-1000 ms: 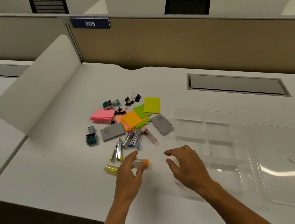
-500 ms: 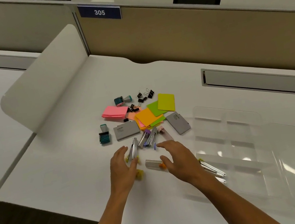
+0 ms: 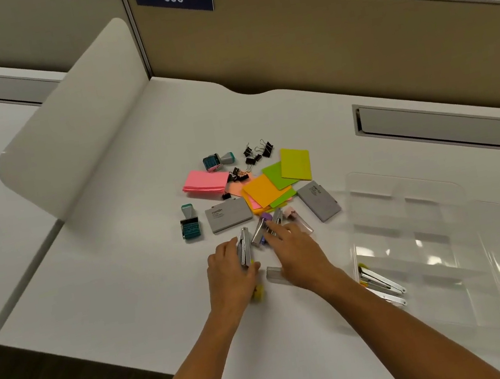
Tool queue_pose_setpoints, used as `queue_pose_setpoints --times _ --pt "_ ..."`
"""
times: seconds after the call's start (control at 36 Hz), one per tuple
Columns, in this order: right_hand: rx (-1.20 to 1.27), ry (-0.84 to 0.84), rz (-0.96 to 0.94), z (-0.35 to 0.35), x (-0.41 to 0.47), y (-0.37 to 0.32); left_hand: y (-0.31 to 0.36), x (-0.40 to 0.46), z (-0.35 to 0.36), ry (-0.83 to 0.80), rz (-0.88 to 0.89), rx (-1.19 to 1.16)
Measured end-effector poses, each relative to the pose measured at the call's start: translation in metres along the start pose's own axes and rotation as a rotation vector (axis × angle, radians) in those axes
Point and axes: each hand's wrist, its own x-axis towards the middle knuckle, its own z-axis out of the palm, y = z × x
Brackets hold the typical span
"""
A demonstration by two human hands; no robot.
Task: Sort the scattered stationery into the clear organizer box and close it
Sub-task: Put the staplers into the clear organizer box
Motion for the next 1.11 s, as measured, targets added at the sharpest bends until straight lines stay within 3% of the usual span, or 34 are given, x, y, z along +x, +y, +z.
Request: queue_pose_setpoints --times 0.36,0.67,0.81,0.94,1.11 --pt "-0.017 -0.018 -0.041 0.013 0.016 0.011 -0.005 0.005 -0.008 -0.001 -0.005 0.111" --pt "-0.082 0.025 -0.061 0.010 0.014 0.017 -0.008 0.000 -0.011 0.064 0.016 0.054" --pt "0.121 0.122 -0.029 0.005 0.006 0.023 -0.001 -0.006 -0.013 0.147 0.014 -0.058" --pt "0.536 0.156 0.082 -0.016 -0.010 0.029 0.010 -0.022 -0.011 0.243 0.016 -0.143" --pt "0.807 0.202 0.151 -0.050 -0.046 0.044 0.042 -0.047 -0.011 0.354 0.151 -0.248"
